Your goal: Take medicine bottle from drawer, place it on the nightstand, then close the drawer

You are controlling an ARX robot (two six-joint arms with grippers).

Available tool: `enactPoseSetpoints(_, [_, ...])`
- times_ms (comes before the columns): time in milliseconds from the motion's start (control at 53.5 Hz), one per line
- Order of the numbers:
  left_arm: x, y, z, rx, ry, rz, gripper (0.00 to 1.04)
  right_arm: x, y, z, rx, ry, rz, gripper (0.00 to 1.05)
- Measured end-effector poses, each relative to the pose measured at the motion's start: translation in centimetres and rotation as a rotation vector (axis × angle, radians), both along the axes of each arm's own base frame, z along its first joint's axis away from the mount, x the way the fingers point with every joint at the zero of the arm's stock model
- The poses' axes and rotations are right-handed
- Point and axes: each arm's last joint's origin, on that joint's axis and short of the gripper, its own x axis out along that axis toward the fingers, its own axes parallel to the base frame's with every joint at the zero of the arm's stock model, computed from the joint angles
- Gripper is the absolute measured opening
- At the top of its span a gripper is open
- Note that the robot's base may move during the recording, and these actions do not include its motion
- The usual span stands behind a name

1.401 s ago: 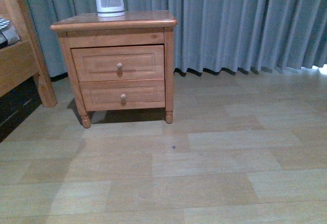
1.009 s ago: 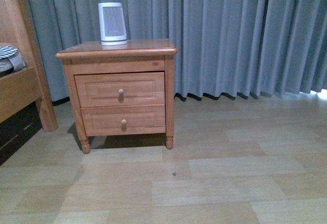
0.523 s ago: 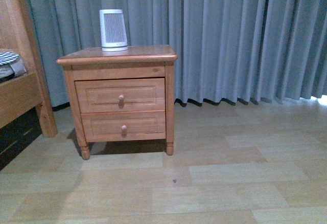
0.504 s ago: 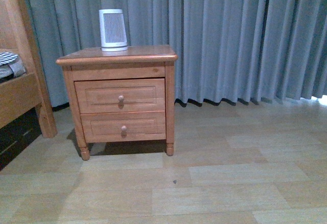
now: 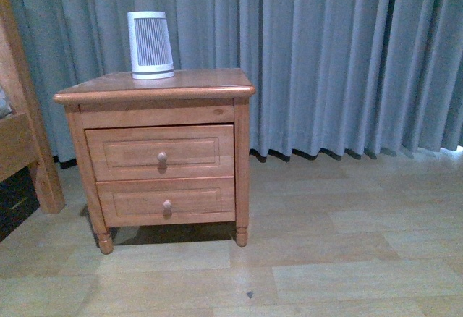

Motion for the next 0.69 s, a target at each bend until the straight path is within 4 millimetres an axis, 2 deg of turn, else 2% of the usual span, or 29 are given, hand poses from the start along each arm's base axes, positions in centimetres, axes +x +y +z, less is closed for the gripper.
enactPoseSetpoints(691, [0.00,0.00,0.00,0.000,0.000,0.000,0.98,0.00,0.00,-0.01,0.000,0.001,0.000,0.98])
